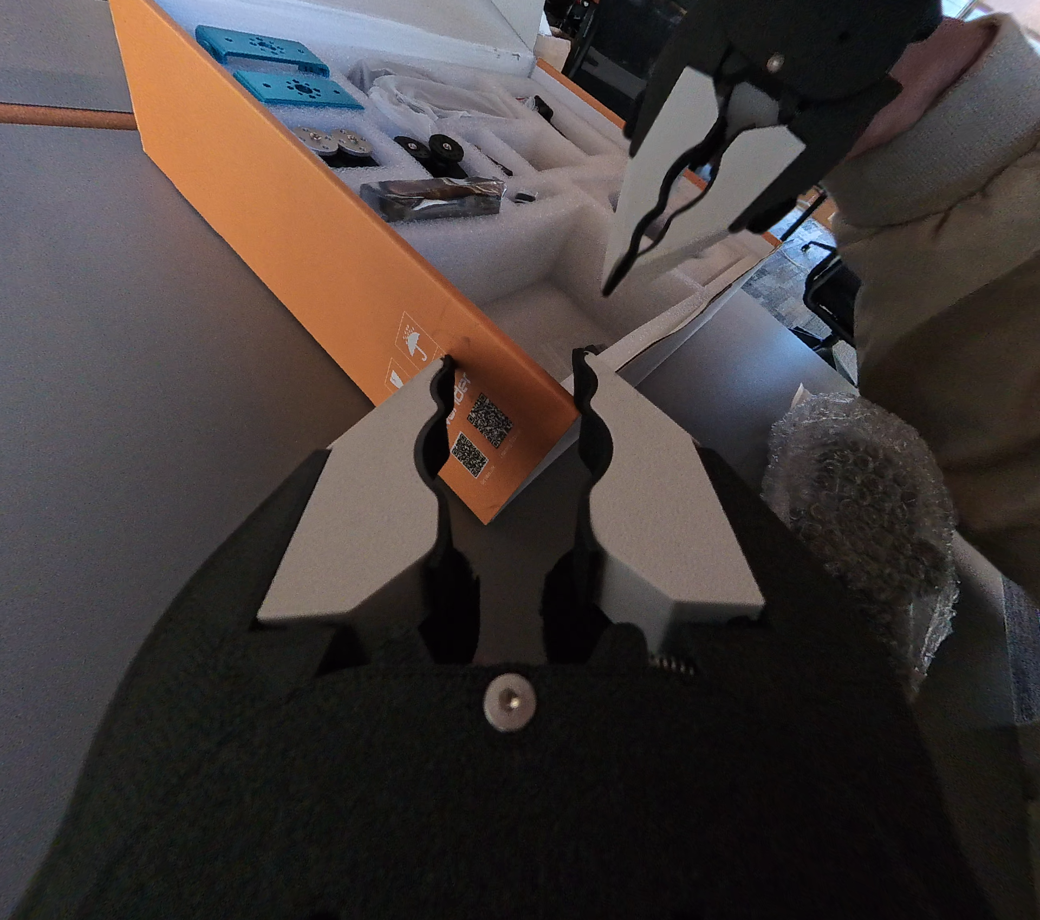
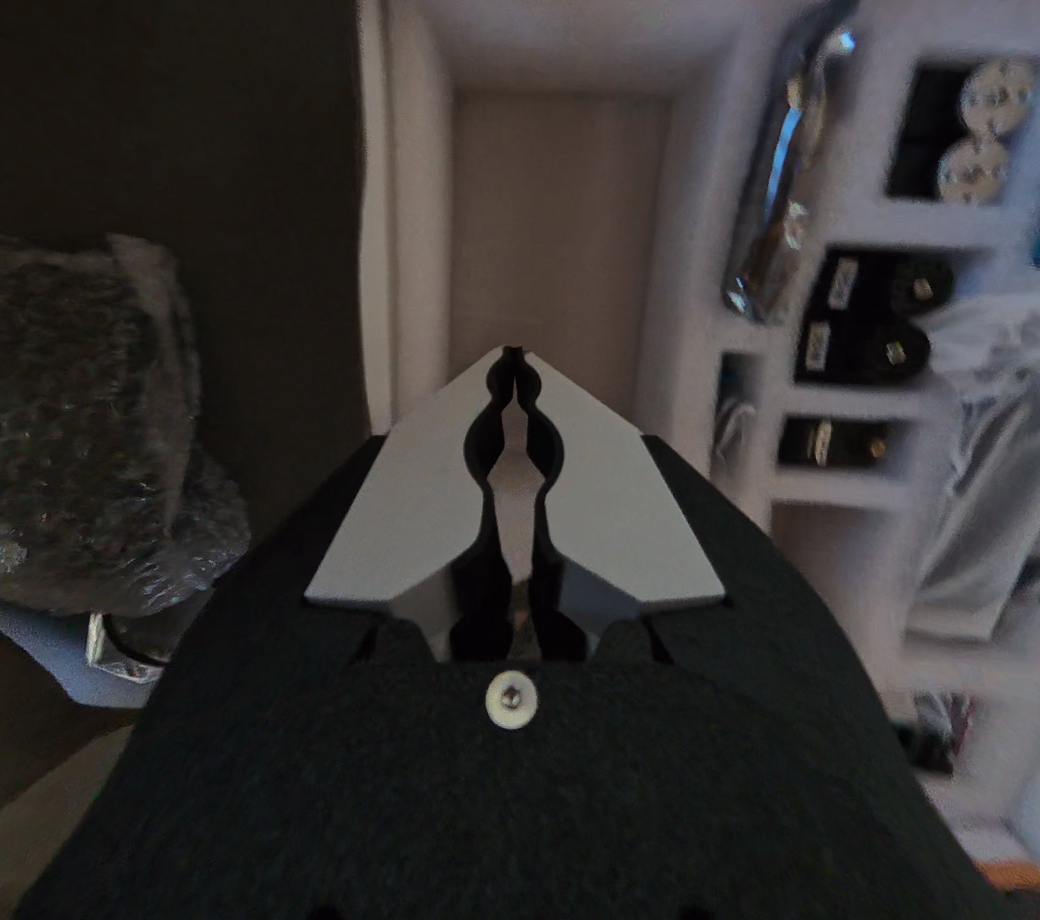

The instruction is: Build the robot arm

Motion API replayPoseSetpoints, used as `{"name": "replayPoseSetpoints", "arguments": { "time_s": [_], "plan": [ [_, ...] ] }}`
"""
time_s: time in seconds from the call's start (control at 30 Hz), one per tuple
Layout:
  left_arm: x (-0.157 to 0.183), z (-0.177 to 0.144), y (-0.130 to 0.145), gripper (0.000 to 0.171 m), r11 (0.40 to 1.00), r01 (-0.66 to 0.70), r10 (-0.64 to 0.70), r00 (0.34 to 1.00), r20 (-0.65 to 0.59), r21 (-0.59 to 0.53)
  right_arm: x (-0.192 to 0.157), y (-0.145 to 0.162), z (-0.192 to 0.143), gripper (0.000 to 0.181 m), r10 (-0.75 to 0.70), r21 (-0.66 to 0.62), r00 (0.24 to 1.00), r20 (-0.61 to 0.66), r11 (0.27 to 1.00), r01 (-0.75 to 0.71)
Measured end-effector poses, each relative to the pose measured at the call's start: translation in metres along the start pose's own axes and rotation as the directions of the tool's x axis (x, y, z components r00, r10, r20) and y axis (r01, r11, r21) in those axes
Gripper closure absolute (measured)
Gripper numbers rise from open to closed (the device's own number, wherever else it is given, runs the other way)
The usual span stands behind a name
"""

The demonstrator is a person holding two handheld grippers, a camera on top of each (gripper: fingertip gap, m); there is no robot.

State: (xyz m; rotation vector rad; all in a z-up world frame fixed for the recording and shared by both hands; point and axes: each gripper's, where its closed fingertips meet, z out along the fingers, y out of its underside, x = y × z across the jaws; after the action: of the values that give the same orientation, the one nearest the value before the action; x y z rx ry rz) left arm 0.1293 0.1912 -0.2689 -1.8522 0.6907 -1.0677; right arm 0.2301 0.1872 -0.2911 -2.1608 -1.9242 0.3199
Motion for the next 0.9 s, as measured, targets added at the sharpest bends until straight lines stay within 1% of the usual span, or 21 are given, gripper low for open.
{"name": "replayPoseSetpoints", "arguments": {
  "time_s": [0.1, 0.17, 0.23, 0.33, 0.37, 0.4, 0.47, 0.53, 0.6, 0.7, 0.77, 0.9],
  "plan": [
    [0.0, 0.0, 0.0, 0.129, 1.0, -0.011, 0.011, 1.0, 0.003, 0.0, -0.007, -0.002, 0.022, 0.181, -0.126, -0.049, 0.991, 0.045, 0.991, 0.128],
    [0.0, 0.0, 0.0, 0.129, 1.0, -0.02, 0.02, 1.0, 0.003, 0.0, -0.006, -0.005, 0.038, 0.167, -0.186, -0.054, 0.981, 0.059, 0.98, 0.19],
    [0.0, 0.0, 0.0, 0.129, 1.0, -0.025, 0.025, 1.0, 0.005, -0.002, -0.005, -0.006, 0.046, 0.163, -0.197, -0.061, 0.976, 0.093, 0.977, 0.203],
    [0.0, -0.001, 0.0, 0.13, 0.999, -0.036, 0.036, 0.999, 0.009, 0.002, -0.005, -0.009, 0.051, 0.159, -0.216, -0.022, 0.969, 0.12, 0.975, 0.22],
    [0.0, -0.001, 0.0, 0.13, 0.999, -0.039, 0.039, 0.999, 0.008, 0.002, -0.005, -0.007, 0.054, 0.161, -0.224, -0.013, 0.966, 0.128, 0.974, 0.227],
    [0.0, -0.001, 0.0, 0.13, 0.999, -0.041, 0.041, 0.999, 0.007, 0.003, -0.005, -0.002, 0.057, 0.163, -0.228, -0.039, 0.964, 0.136, 0.971, 0.235],
    [0.0, -0.001, 0.0, 0.13, 0.999, -0.039, 0.039, 0.999, 0.002, 0.003, -0.005, 0.0, 0.055, 0.164, -0.226, -0.052, 0.964, 0.137, 0.971, 0.235],
    [0.0, 0.0, 0.0, 0.13, 0.999, -0.036, 0.036, 0.999, -0.003, 0.002, -0.005, 0.011, 0.051, 0.168, -0.213, -0.127, 0.964, 0.159, 0.964, 0.234],
    [0.0, 0.0, -0.001, 0.129, 0.999, -0.038, 0.038, 0.999, -0.005, 0.001, -0.004, 0.02, 0.046, 0.167, -0.185, -0.167, 0.967, 0.175, 0.962, 0.215],
    [0.0, -0.001, -0.001, 0.13, 0.999, -0.038, 0.038, 0.999, -0.006, 0.001, -0.007, 0.021, 0.043, 0.172, -0.179, -0.158, 0.966, 0.188, 0.965, 0.21],
    [0.0, -0.001, 0.0, 0.13, 0.999, -0.04, 0.04, 0.999, -0.004, 0.0, -0.009, 0.022, 0.043, 0.18, -0.199, -0.174, 0.96, 0.198, 0.956, 0.235],
    [0.0, -0.001, -0.001, 0.13, 0.999, -0.048, 0.048, 0.999, 0.0, 0.0, -0.008, 0.024, 0.034, 0.181, -0.184, -0.219, 0.966, 0.179, 0.95, 0.222]
  ]
}}
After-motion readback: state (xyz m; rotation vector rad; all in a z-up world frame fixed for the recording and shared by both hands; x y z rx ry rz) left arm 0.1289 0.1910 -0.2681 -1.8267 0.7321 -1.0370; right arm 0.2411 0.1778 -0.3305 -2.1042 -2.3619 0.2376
